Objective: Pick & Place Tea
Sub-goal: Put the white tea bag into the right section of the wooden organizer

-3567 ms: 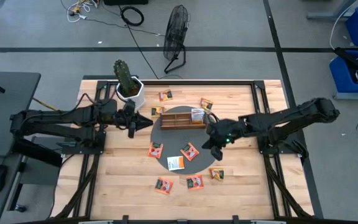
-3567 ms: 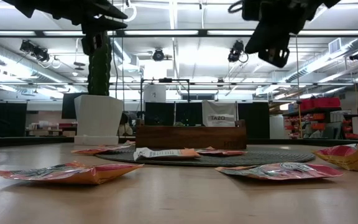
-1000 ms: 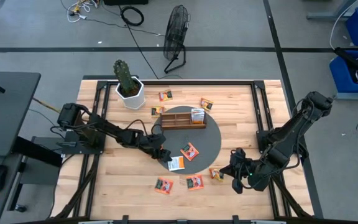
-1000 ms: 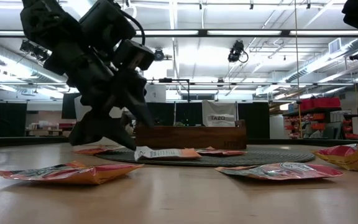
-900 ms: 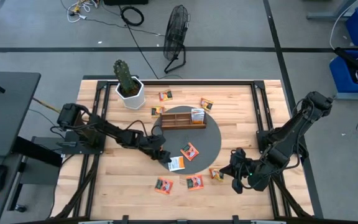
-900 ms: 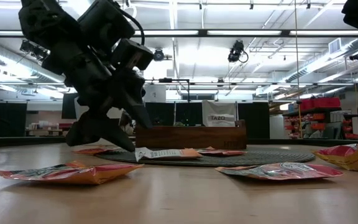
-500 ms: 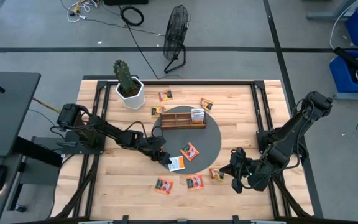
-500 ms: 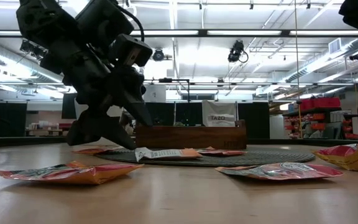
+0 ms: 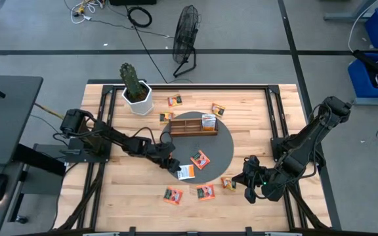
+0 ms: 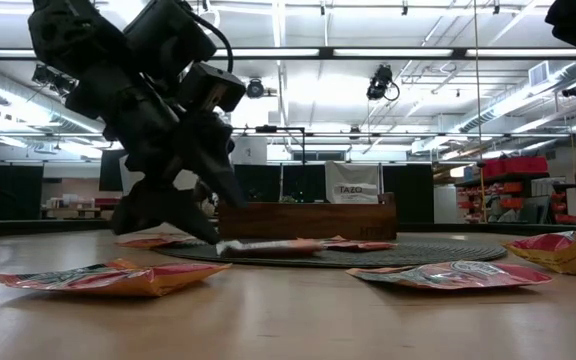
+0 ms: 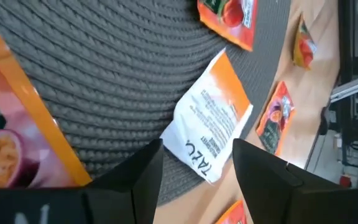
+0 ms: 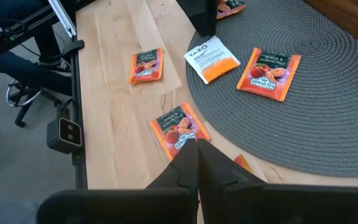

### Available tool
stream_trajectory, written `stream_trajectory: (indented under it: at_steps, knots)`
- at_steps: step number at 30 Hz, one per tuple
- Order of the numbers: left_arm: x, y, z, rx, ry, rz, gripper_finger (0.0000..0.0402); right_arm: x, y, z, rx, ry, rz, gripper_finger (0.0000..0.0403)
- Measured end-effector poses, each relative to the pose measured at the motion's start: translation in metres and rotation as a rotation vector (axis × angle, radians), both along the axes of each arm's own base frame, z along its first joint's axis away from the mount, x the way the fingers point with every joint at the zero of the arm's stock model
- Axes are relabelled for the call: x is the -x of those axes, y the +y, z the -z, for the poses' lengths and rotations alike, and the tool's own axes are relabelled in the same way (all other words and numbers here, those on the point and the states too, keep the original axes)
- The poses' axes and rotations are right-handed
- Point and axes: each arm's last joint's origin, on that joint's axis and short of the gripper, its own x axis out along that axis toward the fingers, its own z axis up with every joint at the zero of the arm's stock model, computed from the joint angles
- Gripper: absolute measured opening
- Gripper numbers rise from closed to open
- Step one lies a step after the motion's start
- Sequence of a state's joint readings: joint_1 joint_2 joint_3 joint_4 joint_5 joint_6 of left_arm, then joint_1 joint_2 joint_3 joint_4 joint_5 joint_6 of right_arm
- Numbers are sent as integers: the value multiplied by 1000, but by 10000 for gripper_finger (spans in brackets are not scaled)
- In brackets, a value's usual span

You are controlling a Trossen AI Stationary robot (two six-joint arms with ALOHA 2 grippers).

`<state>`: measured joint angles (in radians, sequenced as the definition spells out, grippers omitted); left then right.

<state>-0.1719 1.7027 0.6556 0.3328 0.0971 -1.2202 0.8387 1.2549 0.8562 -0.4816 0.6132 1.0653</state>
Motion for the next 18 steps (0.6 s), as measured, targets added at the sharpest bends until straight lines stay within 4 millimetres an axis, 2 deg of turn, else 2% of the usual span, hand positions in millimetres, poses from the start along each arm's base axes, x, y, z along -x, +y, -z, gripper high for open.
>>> stream_trajectory:
  at_steps: [9, 18]
  knots:
    - [0, 2, 0, -49, -4, -61, 197, 0, 0, 0, 0, 0, 0, 0]
    - [2, -5, 1, -36, 4, -26, 197, 1, -1, 1, 16, 14, 0, 0]
